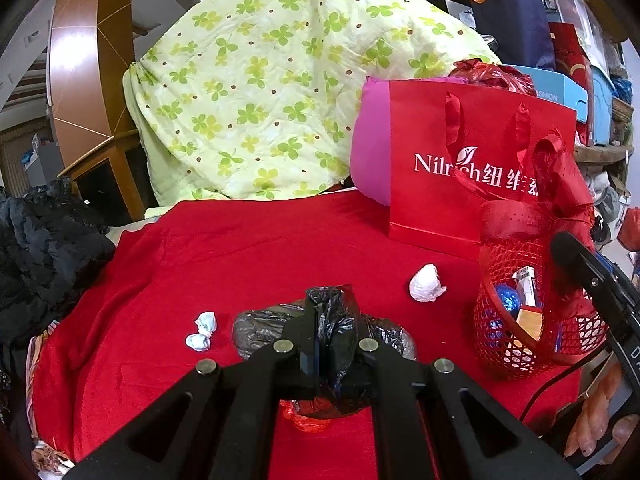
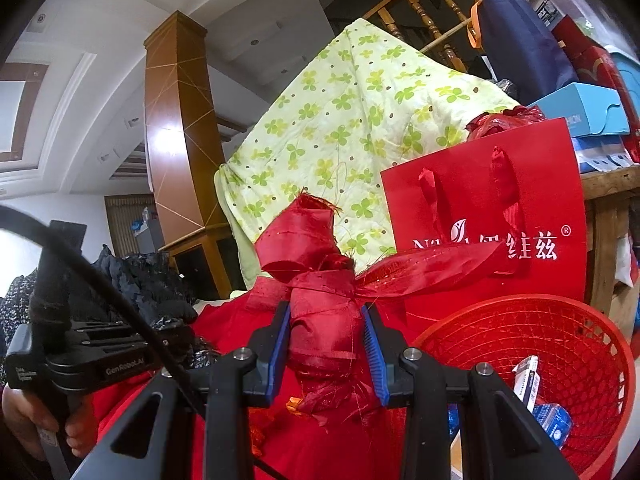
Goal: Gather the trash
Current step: 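Lift the black bag with the left gripper and carry it toward the basket, then drop the black bag into the red mesh basket with the left gripper while the right releases the red ribbon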
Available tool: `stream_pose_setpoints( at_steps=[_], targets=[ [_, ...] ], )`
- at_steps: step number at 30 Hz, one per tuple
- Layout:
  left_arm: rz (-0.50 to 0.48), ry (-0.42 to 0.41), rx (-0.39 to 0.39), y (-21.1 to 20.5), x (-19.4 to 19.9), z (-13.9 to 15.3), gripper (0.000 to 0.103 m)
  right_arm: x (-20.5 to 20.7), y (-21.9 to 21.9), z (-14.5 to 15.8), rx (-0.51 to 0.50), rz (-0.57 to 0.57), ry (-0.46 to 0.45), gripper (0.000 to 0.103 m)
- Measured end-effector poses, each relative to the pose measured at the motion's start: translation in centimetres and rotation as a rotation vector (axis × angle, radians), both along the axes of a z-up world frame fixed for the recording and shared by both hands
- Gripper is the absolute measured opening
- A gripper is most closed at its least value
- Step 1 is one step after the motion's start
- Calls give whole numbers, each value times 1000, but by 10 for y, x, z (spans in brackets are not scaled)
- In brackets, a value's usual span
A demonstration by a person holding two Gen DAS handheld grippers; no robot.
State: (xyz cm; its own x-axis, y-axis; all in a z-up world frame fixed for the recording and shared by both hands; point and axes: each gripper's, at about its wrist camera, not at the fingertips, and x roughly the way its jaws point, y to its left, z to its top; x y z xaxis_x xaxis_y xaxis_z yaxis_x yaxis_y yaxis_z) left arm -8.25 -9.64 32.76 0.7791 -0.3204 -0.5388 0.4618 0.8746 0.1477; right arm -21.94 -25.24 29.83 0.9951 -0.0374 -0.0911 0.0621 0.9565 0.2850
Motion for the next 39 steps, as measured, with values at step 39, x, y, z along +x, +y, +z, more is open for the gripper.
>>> stream_pose_setpoints(
  at_steps=[39],
  targets=[
    [-199, 17, -52, -77, -13, 18, 5, -27, -64, -1, 150, -163, -16, 38]
  ],
)
